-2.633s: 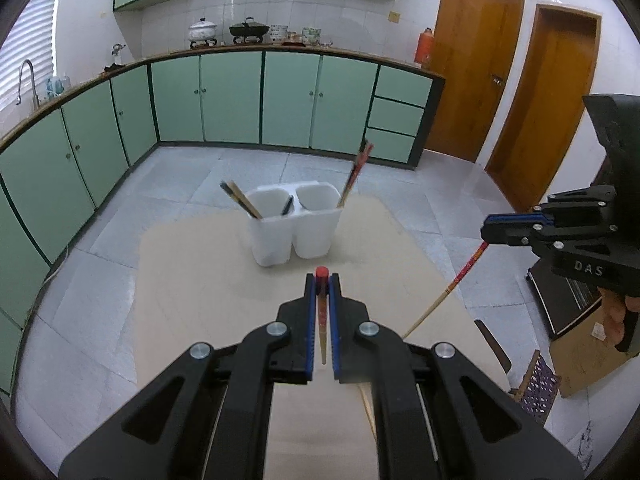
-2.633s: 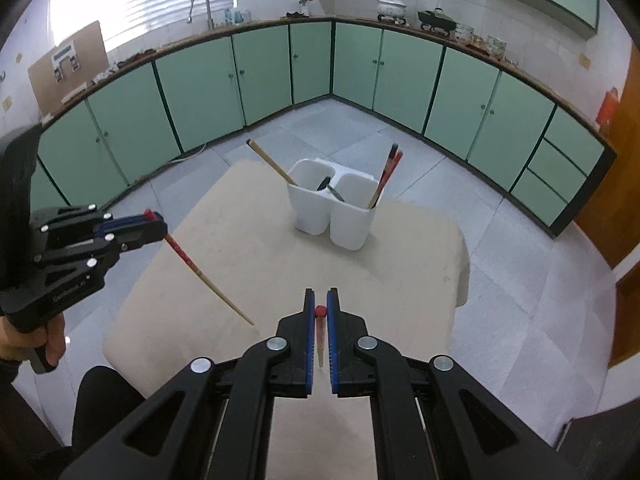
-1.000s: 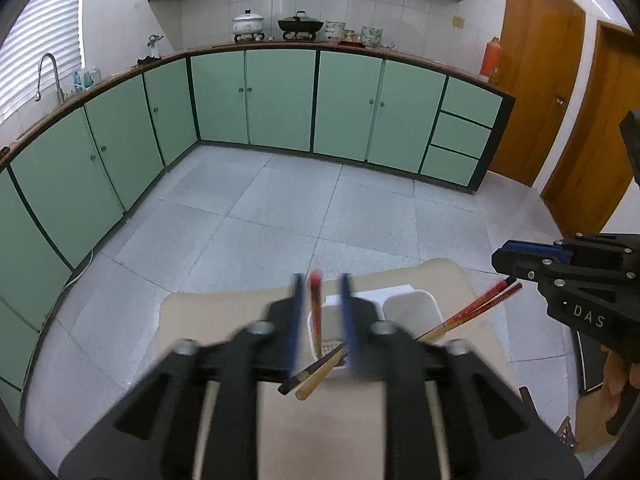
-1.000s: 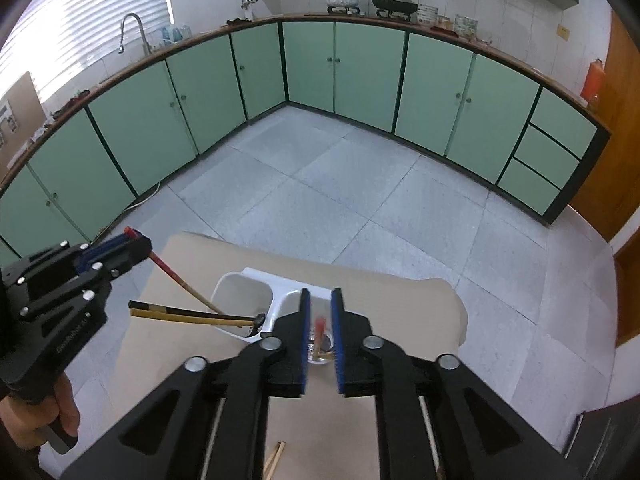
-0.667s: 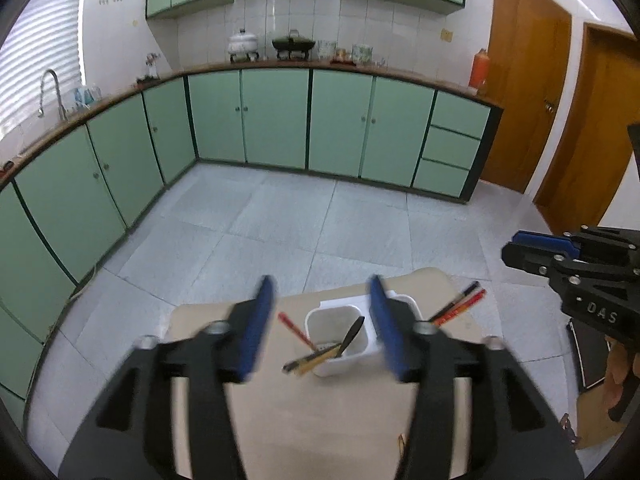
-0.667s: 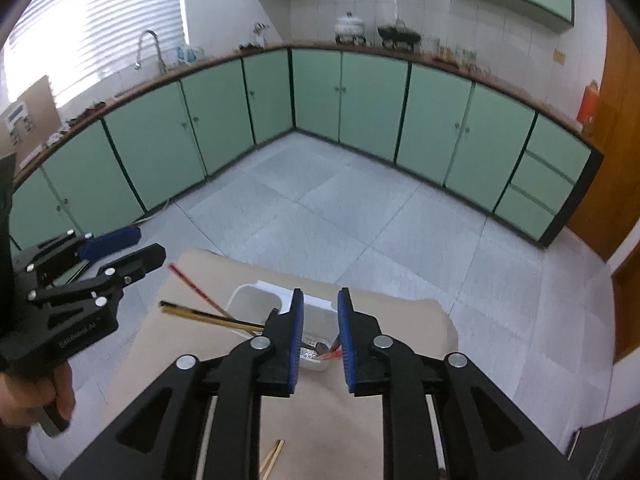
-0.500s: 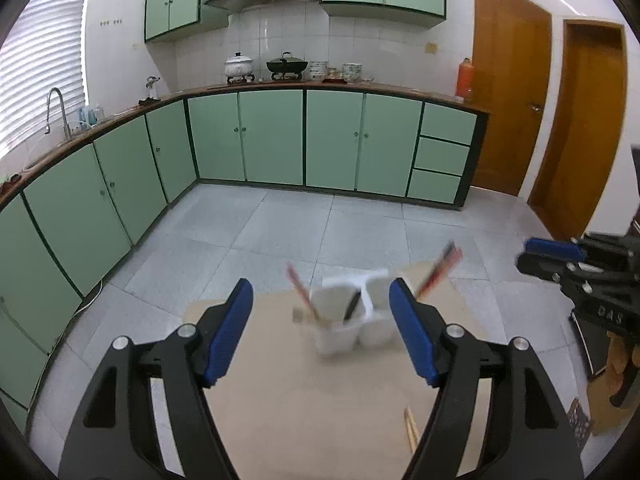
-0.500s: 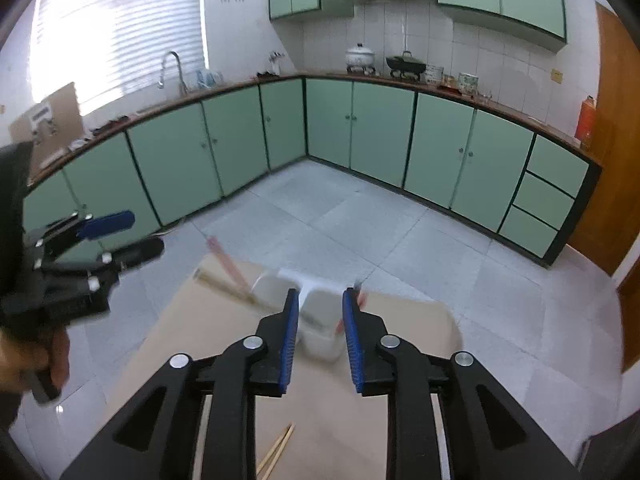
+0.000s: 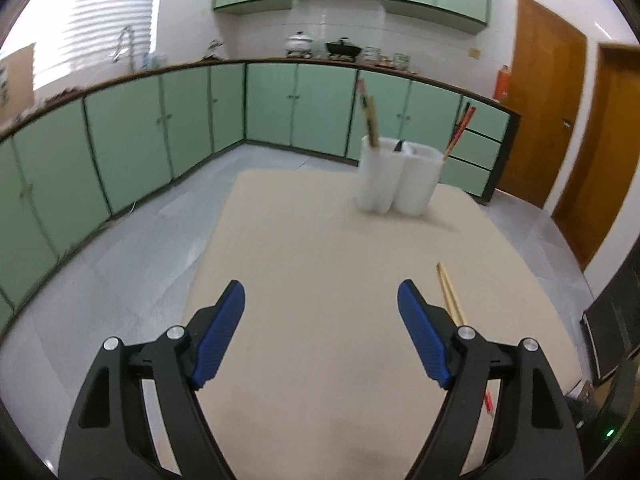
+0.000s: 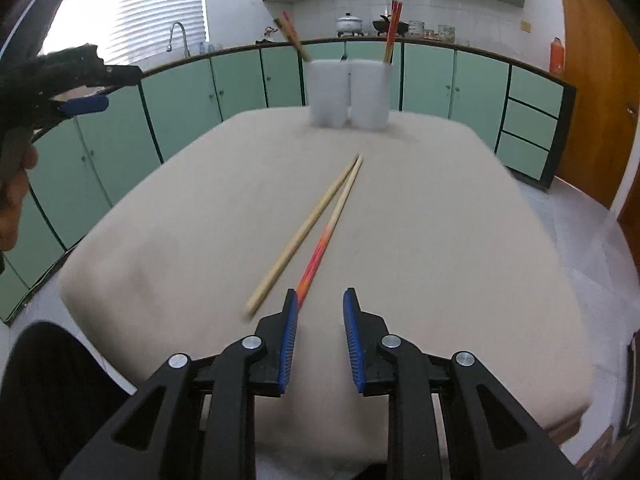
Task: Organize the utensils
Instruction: 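Move both tools back to the last two chopsticks, then grasp the red-patterned chopstick with the right tool while the left tool grasps the plain wooden one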
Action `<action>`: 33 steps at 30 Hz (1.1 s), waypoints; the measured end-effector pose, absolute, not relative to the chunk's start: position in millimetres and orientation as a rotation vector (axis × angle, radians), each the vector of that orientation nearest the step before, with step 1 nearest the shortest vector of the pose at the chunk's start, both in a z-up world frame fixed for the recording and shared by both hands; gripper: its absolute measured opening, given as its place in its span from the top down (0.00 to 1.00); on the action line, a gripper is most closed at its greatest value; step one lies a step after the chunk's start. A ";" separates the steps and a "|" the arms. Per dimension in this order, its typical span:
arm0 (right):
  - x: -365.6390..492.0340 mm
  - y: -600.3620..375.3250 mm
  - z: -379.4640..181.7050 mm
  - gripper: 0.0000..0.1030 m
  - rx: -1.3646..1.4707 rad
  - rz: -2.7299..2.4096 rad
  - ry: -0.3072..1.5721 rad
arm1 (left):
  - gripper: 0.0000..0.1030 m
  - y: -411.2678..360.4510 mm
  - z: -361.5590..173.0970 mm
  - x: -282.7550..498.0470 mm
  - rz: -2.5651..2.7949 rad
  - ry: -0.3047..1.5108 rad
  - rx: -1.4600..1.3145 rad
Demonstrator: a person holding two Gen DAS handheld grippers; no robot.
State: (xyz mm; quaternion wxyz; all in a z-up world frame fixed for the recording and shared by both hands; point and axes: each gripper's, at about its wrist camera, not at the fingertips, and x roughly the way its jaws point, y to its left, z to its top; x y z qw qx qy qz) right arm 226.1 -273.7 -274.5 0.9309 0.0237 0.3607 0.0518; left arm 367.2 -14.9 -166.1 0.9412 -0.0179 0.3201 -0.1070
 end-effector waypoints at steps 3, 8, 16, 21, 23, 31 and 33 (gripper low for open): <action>219.0 -266.3 -279.3 0.75 0.025 0.082 0.704 | 0.26 1.7 -177.6 350.9 -0.198 0.677 -0.095; 227.3 -256.9 -279.1 0.71 -0.029 0.095 0.680 | 0.26 9.3 -184.3 335.8 -0.176 0.672 -0.091; 241.0 -284.8 -279.7 0.94 0.035 0.066 0.677 | 0.26 -6.6 -201.3 317.1 -0.222 0.656 -0.071; 243.6 -312.8 -278.0 0.94 0.075 0.012 0.675 | 0.27 -41.9 -223.2 302.5 -0.281 0.669 -0.061; 244.7 -327.6 -277.1 0.94 0.090 -0.014 0.677 | 0.27 -56.6 -230.8 298.6 -0.301 0.680 -0.059; 243.4 -383.9 -278.4 0.94 0.162 -0.060 0.693 | 0.28 -118.9 -256.0 282.5 -0.361 0.683 -0.030; 241.6 -381.8 -279.0 0.94 0.151 -0.054 0.686 | 0.28 -133.4 -263.2 277.5 -0.360 0.670 -0.020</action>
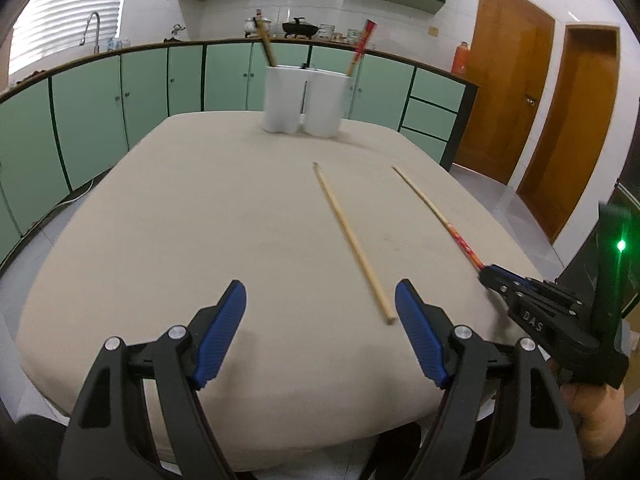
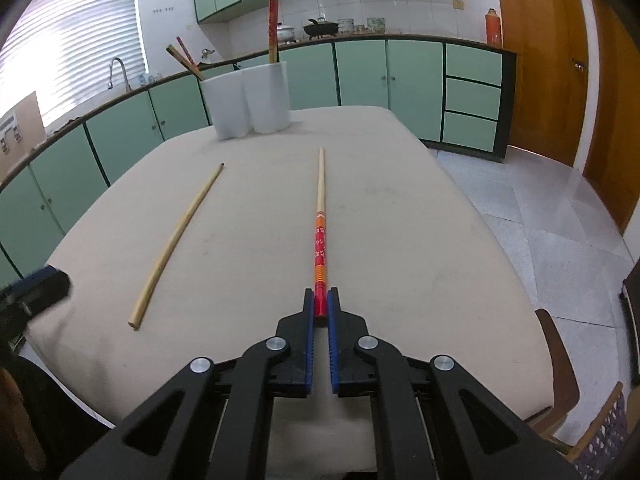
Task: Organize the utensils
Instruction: 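Grasp the red-patterned chopstick with the right tool while the left tool grasps the plain wooden one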
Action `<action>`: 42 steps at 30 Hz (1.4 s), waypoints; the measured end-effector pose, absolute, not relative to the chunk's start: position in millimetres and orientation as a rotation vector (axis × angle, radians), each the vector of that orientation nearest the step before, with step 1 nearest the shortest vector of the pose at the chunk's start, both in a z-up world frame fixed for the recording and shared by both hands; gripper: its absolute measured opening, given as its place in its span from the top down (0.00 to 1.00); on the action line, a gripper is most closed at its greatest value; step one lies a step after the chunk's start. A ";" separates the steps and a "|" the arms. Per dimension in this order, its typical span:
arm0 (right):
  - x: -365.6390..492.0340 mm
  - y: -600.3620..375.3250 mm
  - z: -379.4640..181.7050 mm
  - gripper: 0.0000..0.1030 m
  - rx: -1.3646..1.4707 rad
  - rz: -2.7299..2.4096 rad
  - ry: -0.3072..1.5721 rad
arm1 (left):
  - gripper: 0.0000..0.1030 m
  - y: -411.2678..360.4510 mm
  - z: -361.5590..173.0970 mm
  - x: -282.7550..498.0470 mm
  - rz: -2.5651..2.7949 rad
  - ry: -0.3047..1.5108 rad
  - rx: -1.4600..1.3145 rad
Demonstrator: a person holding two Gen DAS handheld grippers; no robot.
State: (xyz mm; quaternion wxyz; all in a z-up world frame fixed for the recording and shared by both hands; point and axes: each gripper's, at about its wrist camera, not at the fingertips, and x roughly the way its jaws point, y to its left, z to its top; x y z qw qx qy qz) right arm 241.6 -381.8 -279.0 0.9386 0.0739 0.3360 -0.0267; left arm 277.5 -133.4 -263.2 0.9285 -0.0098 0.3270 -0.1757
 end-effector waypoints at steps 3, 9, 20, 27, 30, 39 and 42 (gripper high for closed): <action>240.8 -381.1 -280.2 0.94 0.141 -0.047 0.680 | 0.28 -150.7 -273.5 274.8 -0.361 0.667 -0.007; 235.0 -399.1 -279.3 0.94 0.192 -0.072 0.671 | 0.28 -168.5 -291.8 284.1 -0.332 0.689 -0.002; 237.8 -383.6 -277.6 0.94 0.151 -0.029 0.670 | 0.94 -164.0 -297.0 284.0 -0.306 0.632 -0.035; 235.8 -355.3 -276.6 0.94 0.071 0.049 0.664 | 0.95 -141.0 -290.9 282.7 -0.222 0.612 -0.082; 236.5 -346.9 -277.1 0.94 0.063 0.065 0.667 | 0.94 -140.2 -297.0 280.6 -0.222 0.620 -0.051; 237.8 -345.1 -277.4 0.94 0.082 0.070 0.695 | 0.94 -142.0 -295.4 288.0 -0.266 0.639 -0.049; 236.4 -347.4 -270.6 0.95 0.112 0.073 0.707 | 0.94 -136.2 -287.2 290.5 -0.275 0.669 -0.092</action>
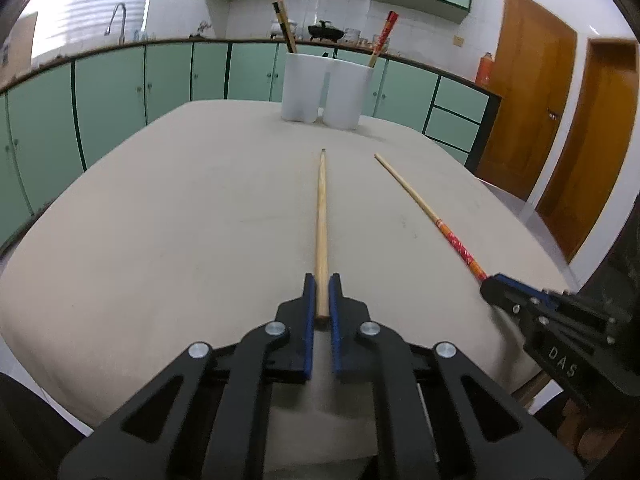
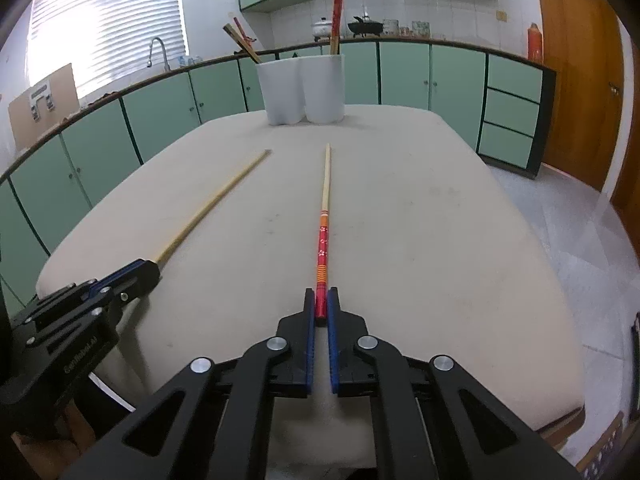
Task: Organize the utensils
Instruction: 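Grasp the red-patterned chopstick with the right tool while the left tool grasps the plain wooden one, then lift and carry both chopsticks toward the white holder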
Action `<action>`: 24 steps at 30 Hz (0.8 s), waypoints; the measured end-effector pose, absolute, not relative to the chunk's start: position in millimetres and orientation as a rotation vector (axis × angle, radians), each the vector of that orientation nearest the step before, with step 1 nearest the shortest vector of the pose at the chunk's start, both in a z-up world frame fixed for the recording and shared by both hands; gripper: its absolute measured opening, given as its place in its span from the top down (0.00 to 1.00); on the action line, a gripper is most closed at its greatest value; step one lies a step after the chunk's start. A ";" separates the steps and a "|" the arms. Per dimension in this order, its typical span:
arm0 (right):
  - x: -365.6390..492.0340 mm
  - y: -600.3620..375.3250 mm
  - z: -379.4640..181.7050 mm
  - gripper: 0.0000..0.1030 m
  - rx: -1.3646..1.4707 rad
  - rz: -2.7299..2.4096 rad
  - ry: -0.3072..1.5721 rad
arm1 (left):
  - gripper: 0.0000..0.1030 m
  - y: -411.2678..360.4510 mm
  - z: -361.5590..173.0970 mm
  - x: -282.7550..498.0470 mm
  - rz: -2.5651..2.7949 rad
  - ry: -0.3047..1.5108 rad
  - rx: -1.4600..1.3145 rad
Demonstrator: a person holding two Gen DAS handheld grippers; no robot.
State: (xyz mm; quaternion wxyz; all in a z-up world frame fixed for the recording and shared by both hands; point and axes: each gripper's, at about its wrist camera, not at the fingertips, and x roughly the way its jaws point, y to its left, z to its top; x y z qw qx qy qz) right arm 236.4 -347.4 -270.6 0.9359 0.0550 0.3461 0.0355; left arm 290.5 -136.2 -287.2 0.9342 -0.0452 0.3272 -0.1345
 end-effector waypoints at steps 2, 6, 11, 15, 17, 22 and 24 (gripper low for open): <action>230.4 -350.0 -255.3 0.95 0.123 0.070 0.685 | 0.94 -132.8 -277.1 287.8 -0.283 0.669 -0.112; 224.8 -354.0 -217.5 0.95 0.119 0.093 0.683 | 0.94 -125.2 -245.4 284.8 -0.300 0.646 -0.127; 226.0 -357.7 -163.4 0.95 0.089 0.126 0.660 | 0.94 -112.8 -202.2 285.6 -0.315 0.607 -0.132; 242.3 -358.5 -124.1 0.95 0.054 0.158 0.663 | 0.94 -110.1 -172.7 295.6 -0.345 0.596 -0.096; 251.4 -356.9 -108.2 0.95 0.019 0.163 0.656 | 0.94 -109.3 -160.6 302.8 -0.354 0.595 -0.080; 288.4 -351.5 -81.2 0.95 -0.023 0.212 0.715 | 0.94 -112.0 -134.0 331.6 -0.386 0.623 -0.028; 306.6 -348.5 -73.3 0.95 -0.045 0.225 0.739 | 0.94 -114.2 -128.1 343.5 -0.405 0.648 -0.014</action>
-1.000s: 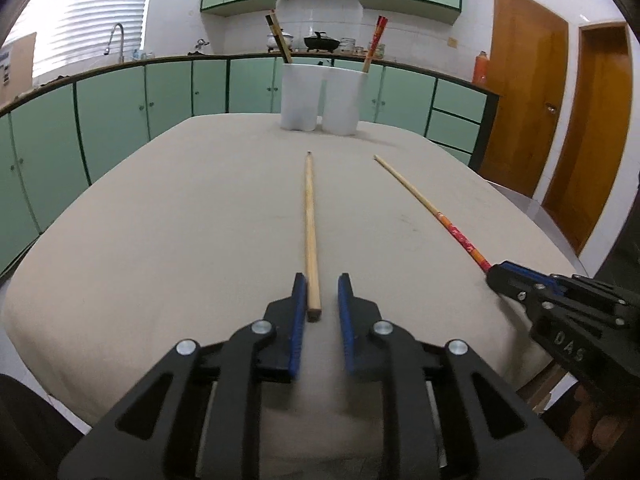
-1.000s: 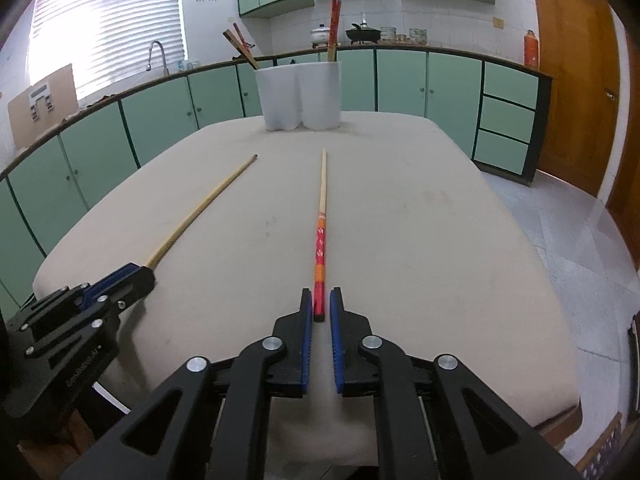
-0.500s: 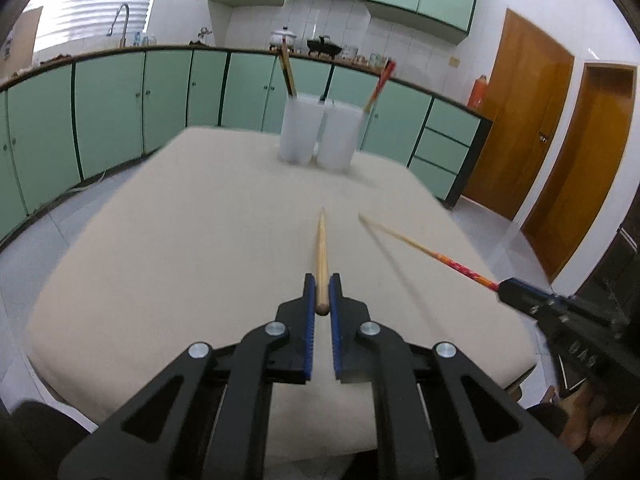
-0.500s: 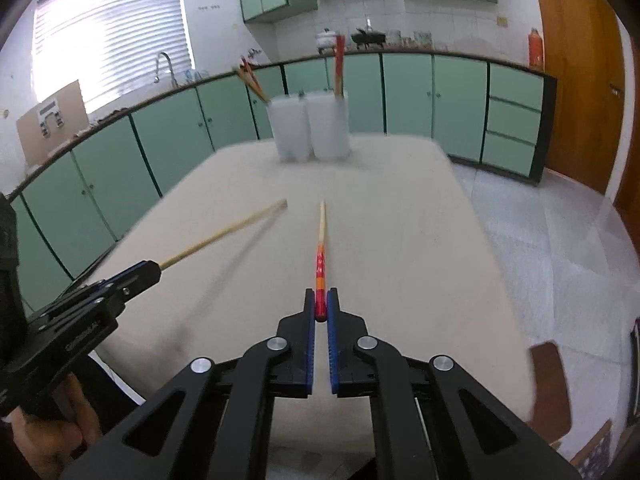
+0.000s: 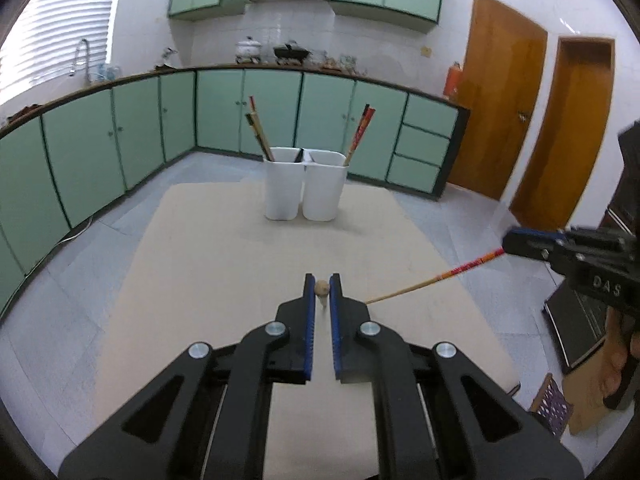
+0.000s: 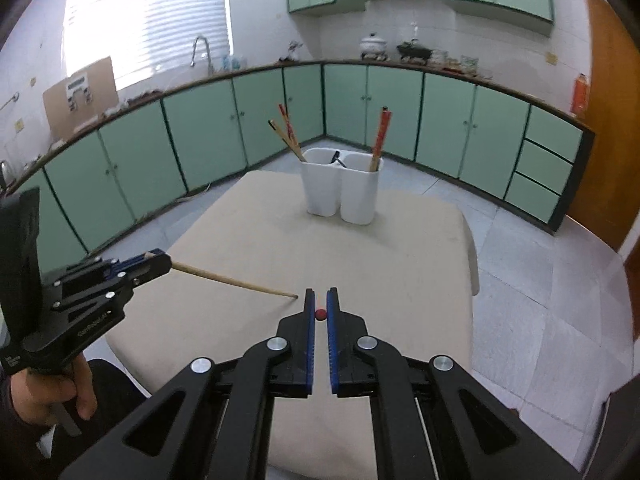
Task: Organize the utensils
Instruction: 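Lift and carry both chopsticks toward the white holder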
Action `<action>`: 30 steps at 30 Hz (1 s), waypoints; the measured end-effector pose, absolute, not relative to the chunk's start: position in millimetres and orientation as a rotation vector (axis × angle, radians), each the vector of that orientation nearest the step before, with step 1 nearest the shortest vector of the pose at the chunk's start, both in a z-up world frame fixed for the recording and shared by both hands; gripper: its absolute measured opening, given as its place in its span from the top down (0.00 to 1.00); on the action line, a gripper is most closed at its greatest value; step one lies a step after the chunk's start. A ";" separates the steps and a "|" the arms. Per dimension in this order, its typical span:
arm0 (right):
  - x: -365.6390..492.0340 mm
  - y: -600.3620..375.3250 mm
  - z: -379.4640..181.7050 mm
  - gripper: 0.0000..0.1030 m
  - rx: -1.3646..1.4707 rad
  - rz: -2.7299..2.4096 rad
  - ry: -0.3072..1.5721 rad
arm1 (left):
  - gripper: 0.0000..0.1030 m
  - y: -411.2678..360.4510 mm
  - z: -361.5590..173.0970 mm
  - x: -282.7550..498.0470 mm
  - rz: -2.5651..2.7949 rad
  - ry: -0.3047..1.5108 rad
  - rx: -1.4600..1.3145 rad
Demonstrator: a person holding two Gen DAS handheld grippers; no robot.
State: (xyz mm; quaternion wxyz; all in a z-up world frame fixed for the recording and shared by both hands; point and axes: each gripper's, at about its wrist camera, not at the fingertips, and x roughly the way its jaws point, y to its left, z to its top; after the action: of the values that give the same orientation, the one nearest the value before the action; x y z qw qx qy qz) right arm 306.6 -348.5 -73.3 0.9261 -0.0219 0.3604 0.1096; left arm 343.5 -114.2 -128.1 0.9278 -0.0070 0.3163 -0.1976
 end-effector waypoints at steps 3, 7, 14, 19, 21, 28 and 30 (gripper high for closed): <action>327.1 -342.6 -62.9 0.95 -0.077 0.238 0.769 | 0.94 -116.5 -114.8 363.1 -0.421 0.676 0.006; 356.7 -336.3 -55.2 0.95 -0.104 0.252 0.814 | 0.94 -121.6 -102.0 390.4 -0.452 0.735 0.001; 385.7 -338.2 -48.2 0.94 -0.089 0.240 0.858 | 0.94 -132.9 -95.0 420.7 -0.466 0.787 0.038; 397.4 -338.5 -48.6 0.94 -0.089 0.239 0.882 | 0.94 -138.7 -88.6 442.5 -0.475 0.828 0.055; 399.2 -338.6 -48.7 0.94 -0.093 0.232 0.886 | 0.94 -141.5 -87.2 448.8 -0.478 0.842 0.064; 404.2 -338.7 -43.8 0.94 -0.099 0.232 0.888 | 0.94 -145.4 -77.3 458.6 -0.489 0.847 0.071; 406.0 -338.5 -42.0 0.95 -0.104 0.229 0.890 | 0.94 -146.8 -75.2 461.1 -0.494 0.853 0.067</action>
State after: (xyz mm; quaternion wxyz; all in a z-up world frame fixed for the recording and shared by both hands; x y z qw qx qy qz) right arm 406.0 -338.5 -42.0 0.8950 -0.0500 0.4292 0.1105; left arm 461.1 -146.8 -75.2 0.8805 0.0322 0.4092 -0.2370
